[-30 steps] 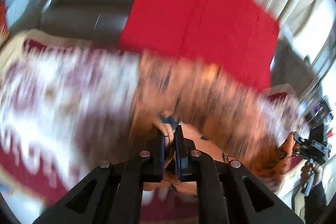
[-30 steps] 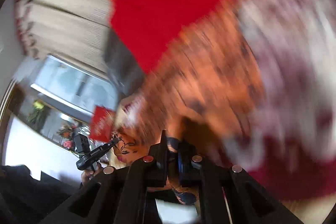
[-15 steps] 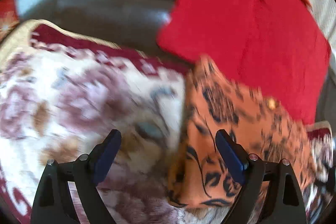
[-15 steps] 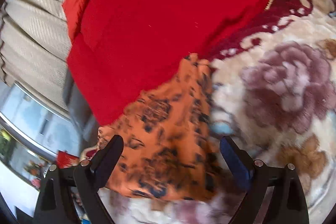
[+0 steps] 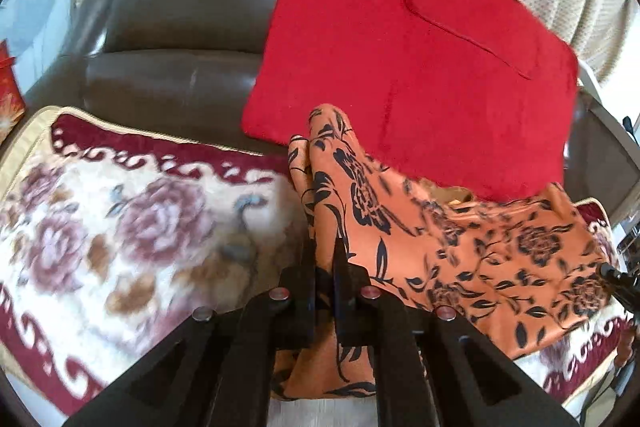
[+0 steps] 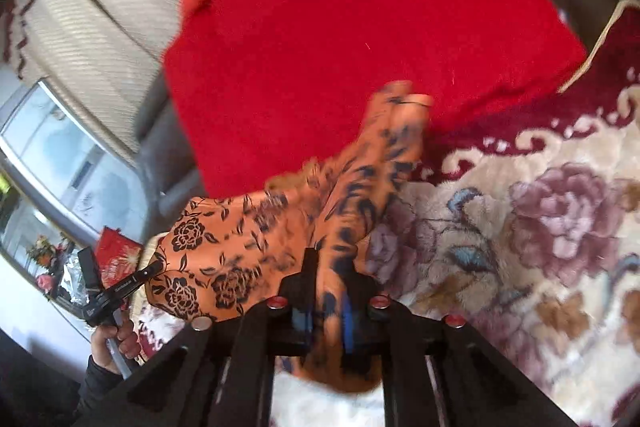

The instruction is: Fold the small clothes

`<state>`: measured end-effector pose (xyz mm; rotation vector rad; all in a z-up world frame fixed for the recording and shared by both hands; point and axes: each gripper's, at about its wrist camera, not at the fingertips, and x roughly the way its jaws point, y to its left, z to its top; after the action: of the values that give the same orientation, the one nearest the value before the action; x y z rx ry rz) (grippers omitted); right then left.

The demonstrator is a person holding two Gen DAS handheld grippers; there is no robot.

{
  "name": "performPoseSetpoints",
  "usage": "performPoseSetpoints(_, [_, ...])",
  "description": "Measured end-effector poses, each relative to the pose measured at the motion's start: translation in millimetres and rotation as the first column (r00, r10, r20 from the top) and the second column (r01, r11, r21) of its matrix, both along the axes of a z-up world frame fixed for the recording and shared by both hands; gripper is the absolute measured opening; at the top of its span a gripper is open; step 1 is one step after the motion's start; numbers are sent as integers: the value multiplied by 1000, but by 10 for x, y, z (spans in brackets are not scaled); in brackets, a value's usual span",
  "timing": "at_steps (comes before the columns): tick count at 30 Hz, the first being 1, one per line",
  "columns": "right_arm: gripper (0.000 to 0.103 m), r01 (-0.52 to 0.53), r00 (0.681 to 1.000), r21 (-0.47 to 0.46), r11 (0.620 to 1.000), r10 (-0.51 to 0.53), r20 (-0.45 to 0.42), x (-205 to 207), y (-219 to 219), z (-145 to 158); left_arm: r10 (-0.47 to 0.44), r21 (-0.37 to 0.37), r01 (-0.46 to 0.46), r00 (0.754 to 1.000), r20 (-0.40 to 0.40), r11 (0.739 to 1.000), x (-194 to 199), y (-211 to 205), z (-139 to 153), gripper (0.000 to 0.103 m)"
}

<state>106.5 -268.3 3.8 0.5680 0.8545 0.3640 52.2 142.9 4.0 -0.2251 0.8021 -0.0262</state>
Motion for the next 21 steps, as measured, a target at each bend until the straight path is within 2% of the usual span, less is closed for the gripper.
performPoseSetpoints(2, [11, 51, 998, -20, 998, -52, -43, -254, -105, -190, -18, 20, 20, 996, -89, 1000, -135, 20, -309, 18])
performPoseSetpoints(3, [17, 72, 995, -20, 997, -74, -67, -340, -149, -357, -15, 49, 22, 991, -136, 999, -151, 43, -517, 39])
performPoseSetpoints(4, [27, 85, 990, 8, 996, -84, -112, -421, -192, -583, 10, 90, 9, 978, -207, 996, -163, 122, -826, 49])
performPoseSetpoints(5, [51, 126, 971, 40, 991, -114, -212, -544, -241, -905, 43, 100, -17, 962, -271, 995, -199, 252, -1080, 56])
performPoseSetpoints(6, [58, 156, 956, 49, 987, -138, -260, -663, -303, -1032, 42, 33, -35, 965, -258, 999, -255, 388, -1157, 60])
performPoseSetpoints(7, [58, 165, 955, 84, 983, -138, -262, -804, -299, -1118, 83, -60, -98, 974, -212, 993, -394, 537, -1119, 64])
performPoseSetpoints(8, [58, 168, 960, 101, 980, -140, -241, -881, -283, -1121, 124, -87, -145, 971, -204, 986, -466, 614, -1070, 71])
performPoseSetpoints(10, [71, 181, 966, 112, 977, -156, -204, -909, -268, -1079, 178, -96, -194, 971, -158, 976, -546, 696, -935, 71])
performPoseSetpoints(12, [75, 179, 975, 136, 974, -157, -157, -817, -229, -1001, 162, -93, -172, 981, -111, 981, -547, 653, -854, 78])
performPoseSetpoints(15, [84, 179, 972, 137, 974, -153, -177, -479, -131, -1081, 99, -75, -113, 980, -175, 991, -401, 474, -986, 86])
performPoseSetpoints(16, [84, 184, 964, 133, 974, -152, -220, -344, -87, -1211, 68, -68, -85, 972, -223, 994, -316, 382, -1106, 86])
performPoseSetpoints(17, [85, 183, 961, 139, 973, -147, -235, -275, -21, -1274, 71, -11, -77, 961, -266, 997, -233, 295, -1210, 86])
performPoseSetpoints(18, [76, 168, 967, 123, 978, -139, -212, -227, 66, -1234, 82, 42, -74, 963, -257, 996, -193, 260, -1221, 74])
performPoseSetpoints(19, [53, 127, 972, 131, 983, -97, -212, -152, 166, -1200, 85, 99, -63, 966, -246, 993, -161, 198, -1173, 59])
performPoseSetpoints(20, [17, 74, 972, 133, 988, -42, -232, -60, 308, -1113, 85, 122, -55, 964, -252, 991, -140, 175, -1088, 15])
performPoseSetpoints(21, [17, 33, 980, 81, 996, -16, -197, -41, 404, -962, 43, 55, -30, 970, -240, 998, -137, 204, -948, 14])
